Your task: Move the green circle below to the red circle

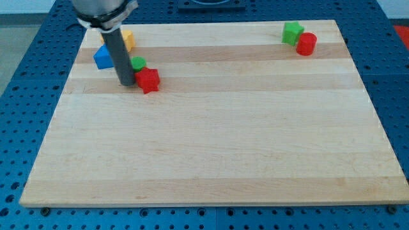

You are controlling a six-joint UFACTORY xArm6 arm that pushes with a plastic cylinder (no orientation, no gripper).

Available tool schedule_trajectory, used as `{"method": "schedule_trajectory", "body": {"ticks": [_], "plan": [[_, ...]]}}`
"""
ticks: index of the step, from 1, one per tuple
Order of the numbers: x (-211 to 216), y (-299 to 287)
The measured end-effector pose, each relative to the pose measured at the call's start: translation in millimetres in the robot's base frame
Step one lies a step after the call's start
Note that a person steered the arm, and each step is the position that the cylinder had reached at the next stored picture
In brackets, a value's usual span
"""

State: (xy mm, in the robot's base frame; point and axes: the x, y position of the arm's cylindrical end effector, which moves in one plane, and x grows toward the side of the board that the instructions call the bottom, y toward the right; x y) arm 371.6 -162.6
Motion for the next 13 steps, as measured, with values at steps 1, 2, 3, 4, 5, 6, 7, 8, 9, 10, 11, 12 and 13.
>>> {"method": "schedule_trajectory", "body": {"ticks": [1, 2, 3, 4, 5, 6, 7, 8, 9, 10, 11, 12, 13], "plan": [[-1, 13], [-8, 33], [-7, 26], [-1, 8], [0, -4], [0, -15], [-23, -14], [-34, -8], [-44, 3], [-44, 14], [-48, 37], [-56, 64], [-69, 93]]}}
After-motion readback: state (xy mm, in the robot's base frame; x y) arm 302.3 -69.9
